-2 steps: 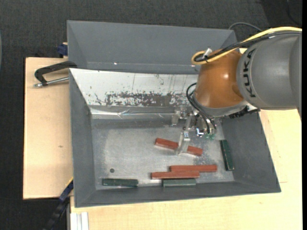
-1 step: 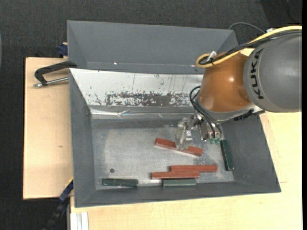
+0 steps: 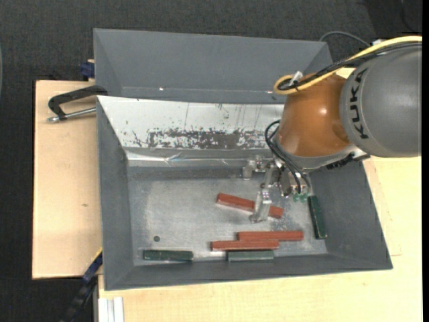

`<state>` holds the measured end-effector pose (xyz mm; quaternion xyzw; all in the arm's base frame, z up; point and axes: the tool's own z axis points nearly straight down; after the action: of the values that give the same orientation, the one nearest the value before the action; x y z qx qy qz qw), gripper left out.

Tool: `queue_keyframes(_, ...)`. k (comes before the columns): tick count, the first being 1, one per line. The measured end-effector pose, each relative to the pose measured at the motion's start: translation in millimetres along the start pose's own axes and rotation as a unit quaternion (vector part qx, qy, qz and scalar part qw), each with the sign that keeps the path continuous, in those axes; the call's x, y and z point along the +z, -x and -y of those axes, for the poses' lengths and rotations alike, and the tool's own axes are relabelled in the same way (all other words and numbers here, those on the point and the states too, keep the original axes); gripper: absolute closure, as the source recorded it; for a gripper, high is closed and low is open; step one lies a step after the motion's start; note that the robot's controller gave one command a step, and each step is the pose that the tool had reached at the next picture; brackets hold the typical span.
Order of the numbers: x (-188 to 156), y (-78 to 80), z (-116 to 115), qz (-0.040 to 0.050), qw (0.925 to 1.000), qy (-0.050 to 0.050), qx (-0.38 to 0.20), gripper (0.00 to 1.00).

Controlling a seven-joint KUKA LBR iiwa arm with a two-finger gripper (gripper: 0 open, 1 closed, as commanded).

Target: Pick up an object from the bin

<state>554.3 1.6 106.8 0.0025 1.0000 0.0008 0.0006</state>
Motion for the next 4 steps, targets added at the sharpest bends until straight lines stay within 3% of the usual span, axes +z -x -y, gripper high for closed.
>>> queue_keyframes(2, 10, -1.3, 0, 0.0017, 0.9997, 0.000, 0.026, 0.00)
queue_keyframes(3, 23, -9.2, -15, -0.0011, 0.9989, 0.000, 0.047, 0.00)
queue_keyframes(4, 30, 32.9, 45, 0.0018, 0.9924, 0.000, 0.123, 1.00)
